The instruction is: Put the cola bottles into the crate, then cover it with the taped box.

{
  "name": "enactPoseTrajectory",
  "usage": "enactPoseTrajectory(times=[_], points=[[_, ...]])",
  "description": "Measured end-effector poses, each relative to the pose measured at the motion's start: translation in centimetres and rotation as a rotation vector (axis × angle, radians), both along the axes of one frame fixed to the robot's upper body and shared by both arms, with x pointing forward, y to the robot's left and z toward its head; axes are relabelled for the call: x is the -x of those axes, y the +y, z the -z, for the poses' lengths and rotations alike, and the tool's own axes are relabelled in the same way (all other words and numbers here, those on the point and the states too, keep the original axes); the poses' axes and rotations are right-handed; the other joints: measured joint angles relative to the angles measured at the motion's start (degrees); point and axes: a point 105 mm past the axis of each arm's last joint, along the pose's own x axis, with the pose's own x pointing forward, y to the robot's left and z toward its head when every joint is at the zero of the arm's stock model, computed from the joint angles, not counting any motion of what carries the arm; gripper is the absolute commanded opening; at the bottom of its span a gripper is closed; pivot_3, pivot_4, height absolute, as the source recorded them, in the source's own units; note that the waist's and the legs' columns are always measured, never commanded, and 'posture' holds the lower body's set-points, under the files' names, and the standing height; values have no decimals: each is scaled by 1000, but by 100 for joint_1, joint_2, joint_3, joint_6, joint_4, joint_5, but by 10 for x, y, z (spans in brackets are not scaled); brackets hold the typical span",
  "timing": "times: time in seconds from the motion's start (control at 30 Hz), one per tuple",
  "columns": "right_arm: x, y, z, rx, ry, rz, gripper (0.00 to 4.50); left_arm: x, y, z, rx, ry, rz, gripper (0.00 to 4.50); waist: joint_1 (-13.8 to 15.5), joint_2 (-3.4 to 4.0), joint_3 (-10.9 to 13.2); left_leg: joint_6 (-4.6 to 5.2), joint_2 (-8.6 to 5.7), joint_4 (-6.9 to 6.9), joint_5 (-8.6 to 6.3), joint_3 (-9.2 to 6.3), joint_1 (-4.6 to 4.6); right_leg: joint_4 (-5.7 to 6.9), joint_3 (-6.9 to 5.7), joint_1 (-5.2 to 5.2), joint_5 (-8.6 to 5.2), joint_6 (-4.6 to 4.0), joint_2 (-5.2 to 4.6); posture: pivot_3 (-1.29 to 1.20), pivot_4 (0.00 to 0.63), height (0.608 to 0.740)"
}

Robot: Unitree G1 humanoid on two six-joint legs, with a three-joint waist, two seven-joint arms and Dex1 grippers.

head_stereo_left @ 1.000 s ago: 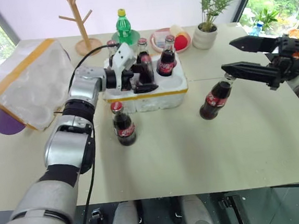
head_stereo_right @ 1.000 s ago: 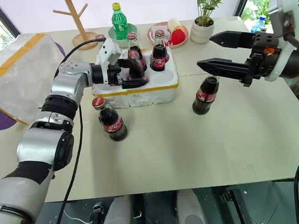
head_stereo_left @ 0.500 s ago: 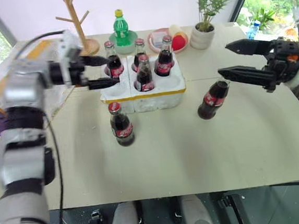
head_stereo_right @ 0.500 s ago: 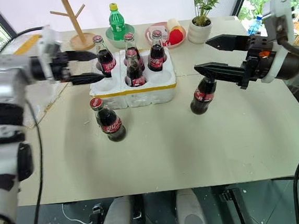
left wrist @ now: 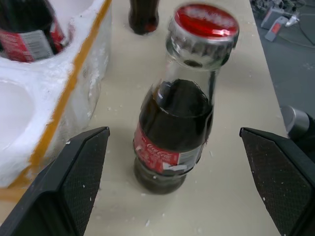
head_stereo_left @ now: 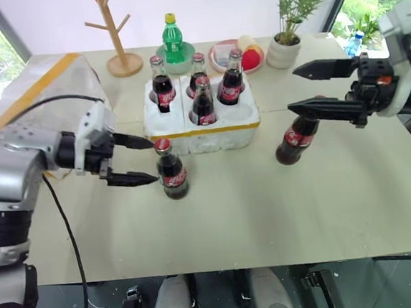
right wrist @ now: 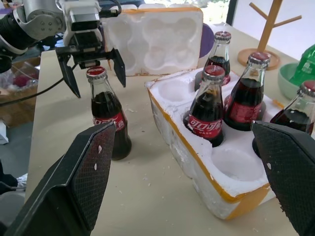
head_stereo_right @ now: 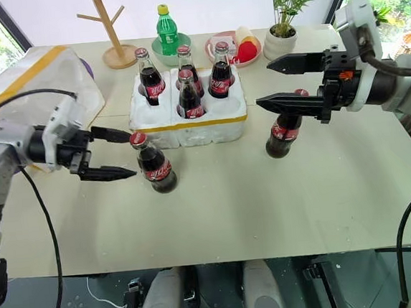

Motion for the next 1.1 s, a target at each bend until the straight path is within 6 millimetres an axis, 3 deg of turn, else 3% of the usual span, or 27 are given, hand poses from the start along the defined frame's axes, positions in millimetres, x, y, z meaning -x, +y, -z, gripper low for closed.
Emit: enactPoseTrajectory(times=[0.37, 0.57, 0.7, 0.83, 0.9, 1.1], points=[[3, -2, 0, -13, 17, 19, 4500, -12, -31, 32, 28, 15, 11, 4442, 5, 0, 0, 0, -1, 1, 0, 0, 0, 0, 0, 1, 0, 1, -2, 0, 150, 740], [4, -2, -1, -19, 12, 32, 4500, -20, -36, 44, 28, 36, -13, 4442, -5, 0, 0, 0, -1, 1, 0, 0, 1, 0, 0, 1, 1, 1, -1, 0, 150, 740], [3, -3, -1, -24, 10, 42, 4500, -19, -35, 41, 32, 51, 1, 2778, -2, 0, 0, 0, 0, 1, 0, -1, 0, 0, 0, 1, 0, 1, -1, 0, 150, 740], [3, -3, -2, -26, 10, 43, 4500, -13, -25, 38, 42, 141, -6, 2803, -13, 0, 0, 1, 1, 0, 0, -1, -2, 0, 1, -2, 0, 1, 0, 0, 150, 740], [3, -3, -1, -26, 13, 44, 4500, -12, -22, 24, 93, 200, -14, 2803, -10, -4, 3, 0, 2, 1, 0, -4, -8, 1, -1, -7, 0, 0, 1, 0, 150, 740], [4, -3, -1, -24, 11, 34, 4500, -40, -12, -81, 323, 9, -101, 2803, 7, -4, 2, -1, -9, 6, 1, -8, -13, -2, -5, -3, 2, 3, -6, 0, 150, 740]])
